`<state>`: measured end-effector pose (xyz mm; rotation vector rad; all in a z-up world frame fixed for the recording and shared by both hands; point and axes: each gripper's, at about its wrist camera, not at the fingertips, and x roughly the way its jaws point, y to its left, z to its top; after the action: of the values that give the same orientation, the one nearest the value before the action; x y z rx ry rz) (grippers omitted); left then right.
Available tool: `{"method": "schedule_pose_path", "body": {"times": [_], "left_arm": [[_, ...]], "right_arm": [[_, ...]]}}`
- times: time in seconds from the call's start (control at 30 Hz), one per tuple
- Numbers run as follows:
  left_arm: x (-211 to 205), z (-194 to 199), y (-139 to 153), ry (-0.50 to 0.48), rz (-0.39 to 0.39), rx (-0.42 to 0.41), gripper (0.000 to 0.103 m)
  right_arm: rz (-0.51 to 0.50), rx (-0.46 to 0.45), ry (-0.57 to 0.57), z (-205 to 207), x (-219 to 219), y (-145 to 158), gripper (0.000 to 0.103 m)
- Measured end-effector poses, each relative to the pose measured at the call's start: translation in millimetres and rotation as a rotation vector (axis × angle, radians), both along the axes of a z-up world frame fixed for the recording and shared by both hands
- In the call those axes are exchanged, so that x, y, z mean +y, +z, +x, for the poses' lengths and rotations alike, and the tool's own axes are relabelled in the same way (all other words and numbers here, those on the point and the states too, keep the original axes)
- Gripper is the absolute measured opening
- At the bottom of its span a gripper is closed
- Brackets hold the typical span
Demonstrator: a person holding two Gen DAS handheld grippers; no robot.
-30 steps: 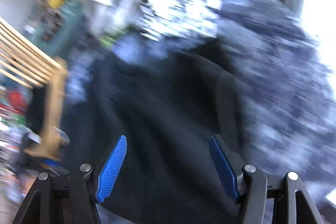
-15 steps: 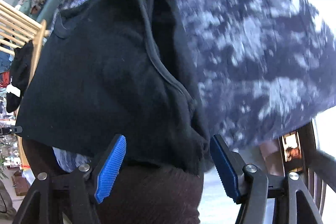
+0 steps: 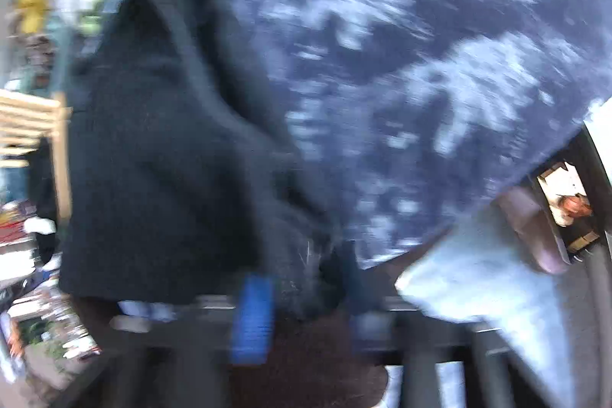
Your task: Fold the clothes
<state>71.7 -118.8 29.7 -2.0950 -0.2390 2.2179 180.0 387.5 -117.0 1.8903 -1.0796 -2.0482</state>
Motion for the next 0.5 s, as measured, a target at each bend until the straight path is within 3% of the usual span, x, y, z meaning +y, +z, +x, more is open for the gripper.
{"method": "schedule_pose_path", "body": {"times": [0.03,0.1,0.2,0.3,0.4,0.5], "left_arm": [[16,-13,1,-0.004,0.048,0.007,0.082],[48,-44,-4,-0.014,0.12,0.002,0.085],[117,-102,-32,-0.03,0.141,-0.065,0.085],[184,-145,-71,-0.035,0.137,-0.187,0.085],[250,-180,-109,-0.088,0.102,-0.289,0.085],[310,-197,-131,-0.181,-0.052,-0.316,0.085]], "right_arm": [[0.01,0.015,0.002,0,-1,5,0.014],[0.032,0.047,0.011,-1,-6,14,0.012],[0.046,0.093,0.02,2,-16,29,0.011],[0.044,0.173,0.053,6,-32,53,0.011],[0.056,0.228,0.107,4,-46,72,0.011],[0.079,0.265,0.16,-2,-60,87,0.011]]}}
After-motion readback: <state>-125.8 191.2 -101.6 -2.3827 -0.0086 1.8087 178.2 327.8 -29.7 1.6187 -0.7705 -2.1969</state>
